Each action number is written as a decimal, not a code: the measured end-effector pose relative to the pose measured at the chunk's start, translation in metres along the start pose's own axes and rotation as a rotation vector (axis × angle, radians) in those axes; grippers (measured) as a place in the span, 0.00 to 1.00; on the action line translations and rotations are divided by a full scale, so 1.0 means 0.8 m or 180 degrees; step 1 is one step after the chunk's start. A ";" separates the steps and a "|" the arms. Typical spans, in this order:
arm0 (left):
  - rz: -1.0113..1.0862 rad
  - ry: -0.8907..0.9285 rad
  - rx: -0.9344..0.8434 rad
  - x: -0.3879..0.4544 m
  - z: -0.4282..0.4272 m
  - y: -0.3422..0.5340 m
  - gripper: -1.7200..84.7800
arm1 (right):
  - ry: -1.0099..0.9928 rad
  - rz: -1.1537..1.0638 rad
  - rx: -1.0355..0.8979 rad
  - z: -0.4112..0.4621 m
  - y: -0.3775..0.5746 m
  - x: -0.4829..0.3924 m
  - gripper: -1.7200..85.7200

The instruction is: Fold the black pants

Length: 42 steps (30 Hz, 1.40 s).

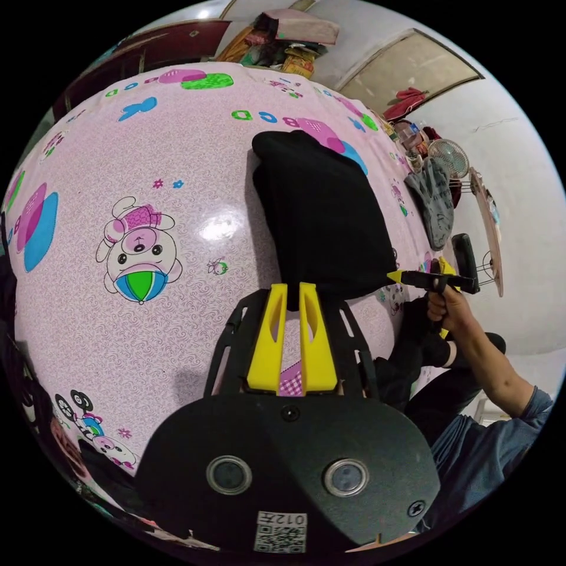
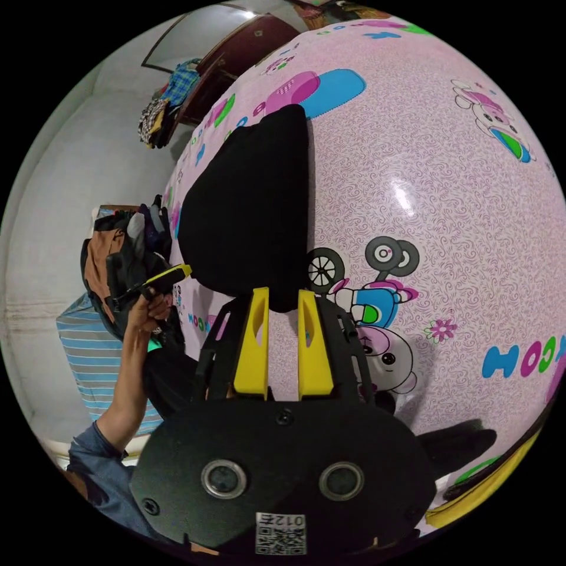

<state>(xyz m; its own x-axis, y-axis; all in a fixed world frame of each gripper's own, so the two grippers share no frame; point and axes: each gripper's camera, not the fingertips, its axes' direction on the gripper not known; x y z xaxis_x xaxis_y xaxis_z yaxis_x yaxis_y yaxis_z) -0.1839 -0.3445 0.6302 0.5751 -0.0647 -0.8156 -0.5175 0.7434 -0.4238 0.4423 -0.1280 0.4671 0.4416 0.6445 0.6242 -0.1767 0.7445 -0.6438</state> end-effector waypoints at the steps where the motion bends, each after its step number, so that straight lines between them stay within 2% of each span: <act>1: -0.0001 0.0000 0.0011 -0.001 -0.002 0.000 0.09 | -0.0012 -0.0033 -0.0005 -0.005 -0.002 0.002 0.12; 4: -0.0109 0.0060 0.0208 -0.015 -0.025 0.006 0.11 | -0.0227 -0.0020 0.0079 -0.027 -0.002 0.012 0.13; 8: -0.0323 0.0474 0.0714 -0.047 -0.055 0.005 0.14 | -0.0282 -0.0117 0.0170 -0.053 -0.009 0.020 0.14; 14: -0.0263 0.0703 0.0236 -0.064 0.002 -0.050 0.18 | -0.0491 -0.0097 0.0143 -0.069 -0.041 0.034 0.17; 26: -0.0140 0.1391 0.0158 -0.116 0.075 -0.092 0.18 | -0.0785 -0.0058 -0.0009 -0.079 -0.086 0.054 0.17; 33: 0.0076 0.1225 0.0225 -0.110 0.077 -0.098 0.15 | -0.0684 -0.0294 0.0074 -0.112 -0.072 0.047 0.10; 35: 0.0214 0.1135 0.0191 -0.103 0.078 -0.101 0.15 | -0.0638 -0.0353 0.0053 -0.121 -0.063 0.048 0.10; 37: 0.0213 0.1154 0.0180 -0.104 0.083 -0.103 0.15 | -0.0861 -0.0213 0.0026 -0.128 -0.055 0.061 0.10; 42: 0.0006 0.1416 0.0186 -0.117 0.106 -0.110 0.18 | -0.0931 -0.0049 0.0117 -0.148 -0.044 0.071 0.15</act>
<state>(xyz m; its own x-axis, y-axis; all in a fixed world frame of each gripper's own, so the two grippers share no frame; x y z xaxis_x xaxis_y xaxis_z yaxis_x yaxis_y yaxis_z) -0.1384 -0.3469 0.7772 0.2390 -0.3337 -0.9119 -0.4742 0.7794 -0.4095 0.5780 -0.1379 0.4727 0.1731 0.6520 0.7382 -0.2060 0.7569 -0.6202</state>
